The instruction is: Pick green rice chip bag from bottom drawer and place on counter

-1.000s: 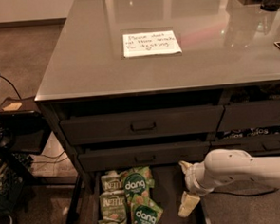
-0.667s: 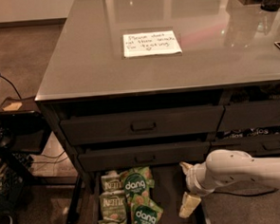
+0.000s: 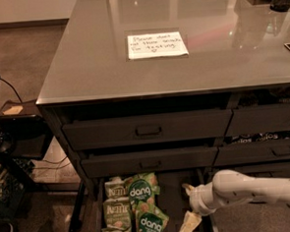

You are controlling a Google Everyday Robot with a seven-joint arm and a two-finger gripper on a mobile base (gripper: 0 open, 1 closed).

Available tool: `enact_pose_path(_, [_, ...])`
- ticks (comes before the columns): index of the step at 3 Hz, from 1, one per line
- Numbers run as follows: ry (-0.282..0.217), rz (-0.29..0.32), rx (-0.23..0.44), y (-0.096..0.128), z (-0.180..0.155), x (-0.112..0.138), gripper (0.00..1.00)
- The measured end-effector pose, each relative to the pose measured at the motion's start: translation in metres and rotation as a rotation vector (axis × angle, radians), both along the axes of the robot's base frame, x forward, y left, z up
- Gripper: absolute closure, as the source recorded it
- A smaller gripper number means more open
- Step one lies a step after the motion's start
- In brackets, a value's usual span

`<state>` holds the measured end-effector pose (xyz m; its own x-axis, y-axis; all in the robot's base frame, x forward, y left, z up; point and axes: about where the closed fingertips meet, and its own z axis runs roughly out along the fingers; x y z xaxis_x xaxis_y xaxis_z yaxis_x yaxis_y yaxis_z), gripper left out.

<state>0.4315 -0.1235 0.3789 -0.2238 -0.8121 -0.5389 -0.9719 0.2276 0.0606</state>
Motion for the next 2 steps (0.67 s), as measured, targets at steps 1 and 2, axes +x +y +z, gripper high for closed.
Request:
enact_pose_path(1, [0.072,-0.020,0.091,0.028,-0.049,-0.014,0.00])
enact_pose_path(2, [0.142,-0.003,0.195,0.063,-0.077,-0.029,0.00])
